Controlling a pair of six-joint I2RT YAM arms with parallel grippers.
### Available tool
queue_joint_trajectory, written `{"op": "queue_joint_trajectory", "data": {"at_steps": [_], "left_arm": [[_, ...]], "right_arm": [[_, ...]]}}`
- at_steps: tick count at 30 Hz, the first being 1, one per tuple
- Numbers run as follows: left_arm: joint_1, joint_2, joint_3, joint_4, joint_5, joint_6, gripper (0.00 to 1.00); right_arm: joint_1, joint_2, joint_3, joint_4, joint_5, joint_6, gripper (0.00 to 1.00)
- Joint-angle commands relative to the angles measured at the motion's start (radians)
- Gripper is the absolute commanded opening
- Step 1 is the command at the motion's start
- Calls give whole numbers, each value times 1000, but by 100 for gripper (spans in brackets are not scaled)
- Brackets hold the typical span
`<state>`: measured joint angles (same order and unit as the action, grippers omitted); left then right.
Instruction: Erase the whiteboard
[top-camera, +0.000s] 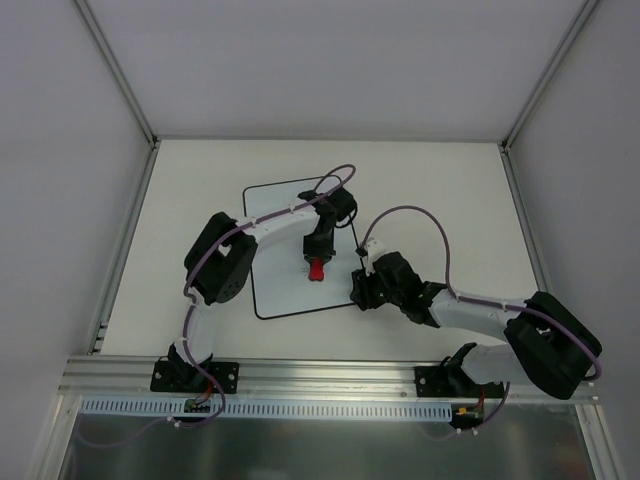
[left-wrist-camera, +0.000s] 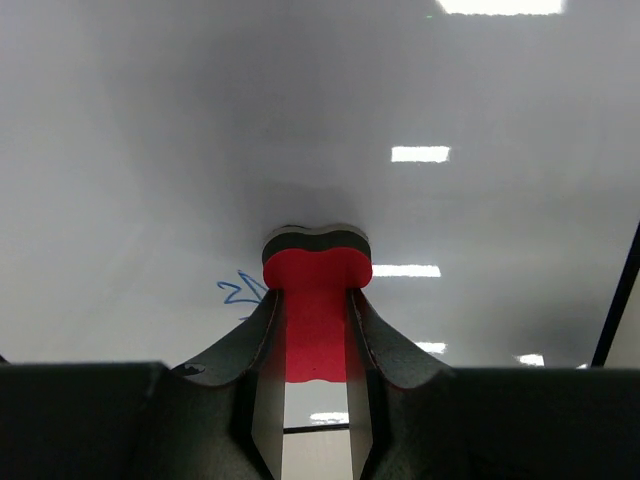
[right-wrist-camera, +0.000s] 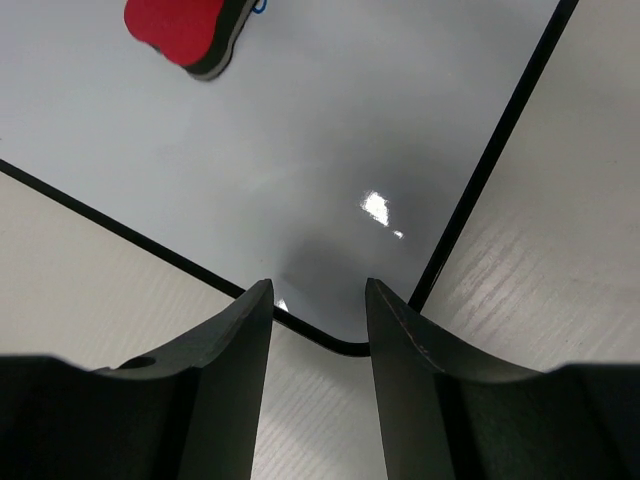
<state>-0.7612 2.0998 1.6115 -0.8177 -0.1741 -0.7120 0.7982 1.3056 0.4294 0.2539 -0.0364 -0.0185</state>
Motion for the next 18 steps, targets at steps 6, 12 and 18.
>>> {"op": "queue_joint_trajectory", "data": {"at_steps": [6,12,18], "left_arm": [[-24,-14,-165,35,85,-50,0],[117,-138,-337,38,22,-118,0],[177,-202,-403,35,-38,-115,0]], "right_arm": [[-14,9,-63,-107,56,68,46],[-13,14,-69,-102,47,71,46],[-14,21,-73,-97,47,69,46]]}}
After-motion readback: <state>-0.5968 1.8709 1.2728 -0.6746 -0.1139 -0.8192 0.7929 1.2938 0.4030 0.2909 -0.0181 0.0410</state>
